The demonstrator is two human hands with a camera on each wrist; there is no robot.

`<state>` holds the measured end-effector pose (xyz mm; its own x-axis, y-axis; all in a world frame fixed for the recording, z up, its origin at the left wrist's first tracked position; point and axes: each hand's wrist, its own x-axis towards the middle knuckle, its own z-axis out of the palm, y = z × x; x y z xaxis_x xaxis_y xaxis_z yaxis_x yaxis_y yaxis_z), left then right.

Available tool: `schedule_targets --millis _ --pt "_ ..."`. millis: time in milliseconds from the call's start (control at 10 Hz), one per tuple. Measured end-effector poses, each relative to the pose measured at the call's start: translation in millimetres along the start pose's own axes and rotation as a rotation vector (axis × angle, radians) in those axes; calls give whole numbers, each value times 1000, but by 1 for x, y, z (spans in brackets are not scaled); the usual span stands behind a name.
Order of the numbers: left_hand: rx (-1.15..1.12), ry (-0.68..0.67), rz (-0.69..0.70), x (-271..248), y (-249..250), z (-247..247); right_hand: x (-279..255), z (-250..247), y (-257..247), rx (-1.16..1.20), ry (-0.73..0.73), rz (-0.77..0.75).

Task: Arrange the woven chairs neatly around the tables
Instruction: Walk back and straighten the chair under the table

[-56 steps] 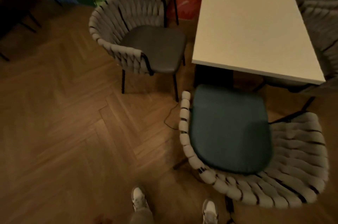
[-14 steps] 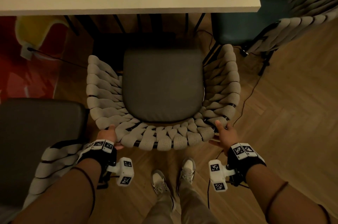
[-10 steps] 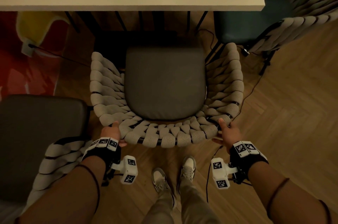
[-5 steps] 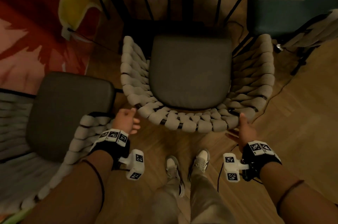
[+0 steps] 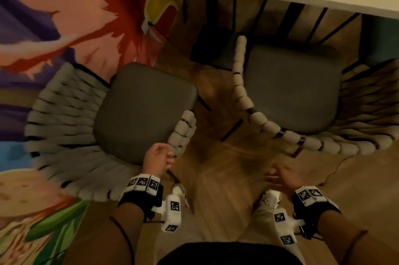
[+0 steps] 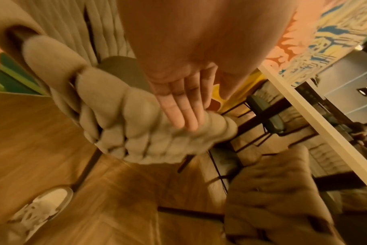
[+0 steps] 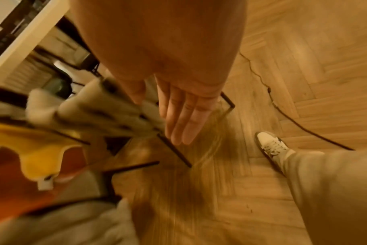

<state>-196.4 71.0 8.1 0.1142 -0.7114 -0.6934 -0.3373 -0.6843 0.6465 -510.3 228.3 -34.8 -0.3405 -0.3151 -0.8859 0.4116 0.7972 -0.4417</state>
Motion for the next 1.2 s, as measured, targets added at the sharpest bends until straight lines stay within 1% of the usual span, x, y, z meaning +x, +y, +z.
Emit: schedule_targets --millis 100,200,300,400,500,600,700,800,900,1000,1100,1200 --pt "-3 54 0 20 -17 -78 -18 103 6 -137 -85 -17" --pt "48 193 -35 33 -39 -157 -39 197 9 -264 -201 -21" --pt "164 415 -89 42 -60 -220 -52 264 7 -297 -231 -57" --pt "217 584 -195 44 -75 -251 -53 301 2 -290 -196 -61" --pt "93 578 -277 55 -91 -263 -49 318 2 -266 -158 -35" --pt "-31 557 -401 99 -133 -270 -45 327 0 -192 -110 8" --pt "-20 482 -481 125 -137 -269 -39 331 -2 -155 -97 12" --pt "-53 517 -500 139 -128 -266 -29 332 -15 -175 -101 -37" --pt "-53 533 -529 146 -102 -253 -11 332 -45 -183 -96 -49" --pt "-83 541 -538 137 -47 -227 9 328 -86 -230 -106 -67" --pt "-62 435 -541 143 -22 -210 30 324 -121 -304 -91 -73" --pt "-53 434 -491 170 -14 -201 49 322 -148 -329 -83 -48"
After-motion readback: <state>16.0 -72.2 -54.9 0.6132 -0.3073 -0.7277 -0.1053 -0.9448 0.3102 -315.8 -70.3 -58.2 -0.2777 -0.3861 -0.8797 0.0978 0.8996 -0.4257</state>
